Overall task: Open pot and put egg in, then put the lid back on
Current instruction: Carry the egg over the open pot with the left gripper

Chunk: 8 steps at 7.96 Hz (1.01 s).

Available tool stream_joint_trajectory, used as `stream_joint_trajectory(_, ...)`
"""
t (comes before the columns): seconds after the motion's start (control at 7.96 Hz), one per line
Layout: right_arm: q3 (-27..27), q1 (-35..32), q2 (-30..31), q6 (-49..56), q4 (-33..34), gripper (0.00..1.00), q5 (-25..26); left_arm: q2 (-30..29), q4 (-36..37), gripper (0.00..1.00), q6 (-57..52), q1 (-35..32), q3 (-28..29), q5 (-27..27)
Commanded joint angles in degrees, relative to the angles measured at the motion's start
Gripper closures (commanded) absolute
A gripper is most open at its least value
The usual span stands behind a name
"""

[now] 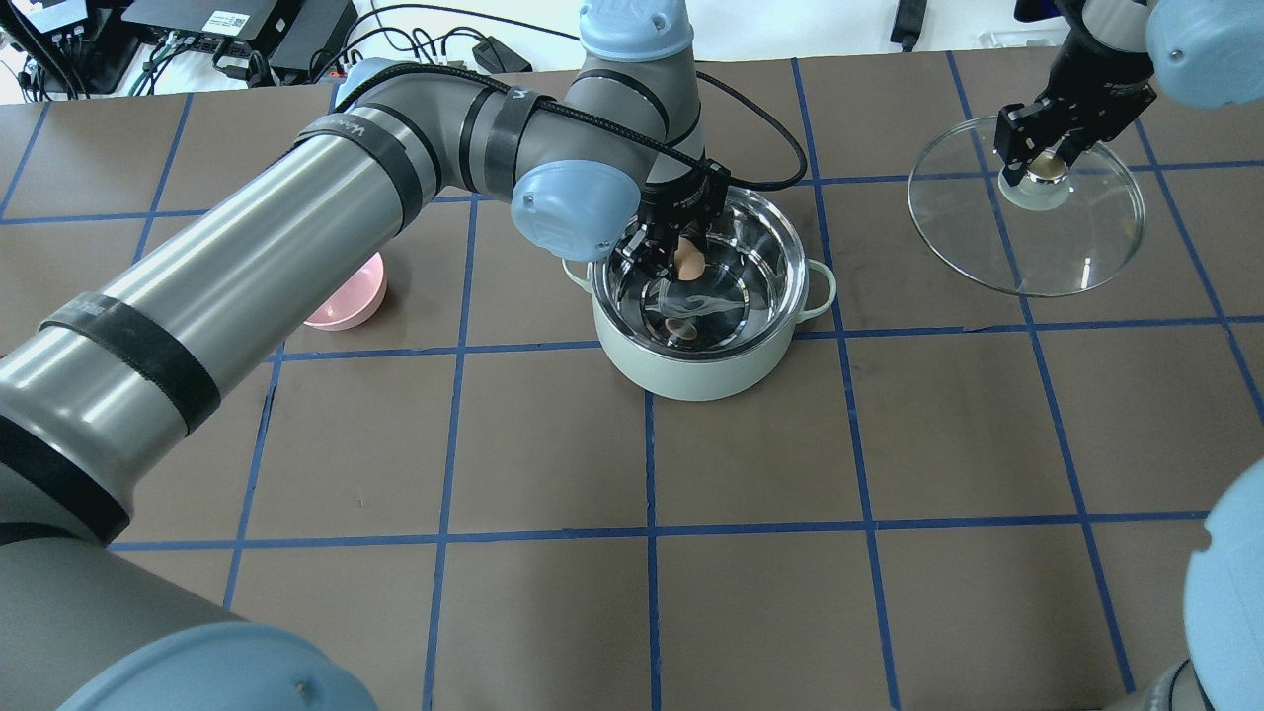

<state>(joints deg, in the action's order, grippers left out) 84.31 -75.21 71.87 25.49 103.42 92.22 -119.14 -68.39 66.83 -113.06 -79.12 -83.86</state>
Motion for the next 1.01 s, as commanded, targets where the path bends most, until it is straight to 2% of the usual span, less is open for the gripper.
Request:
stream_joint_trajectory(0.0,0.0,0.0,-0.1,0.3,0.0,1.00,0.1,-2.0,1.9,1.00,3.6,-0.8,-0.1,0.3)
stream_joint_trajectory(0.88,0.0,0.1,0.3,1.0,-0.1,1.00,0.1,-4.3,2.1,1.00,6.9,-1.6,-0.1,0.3)
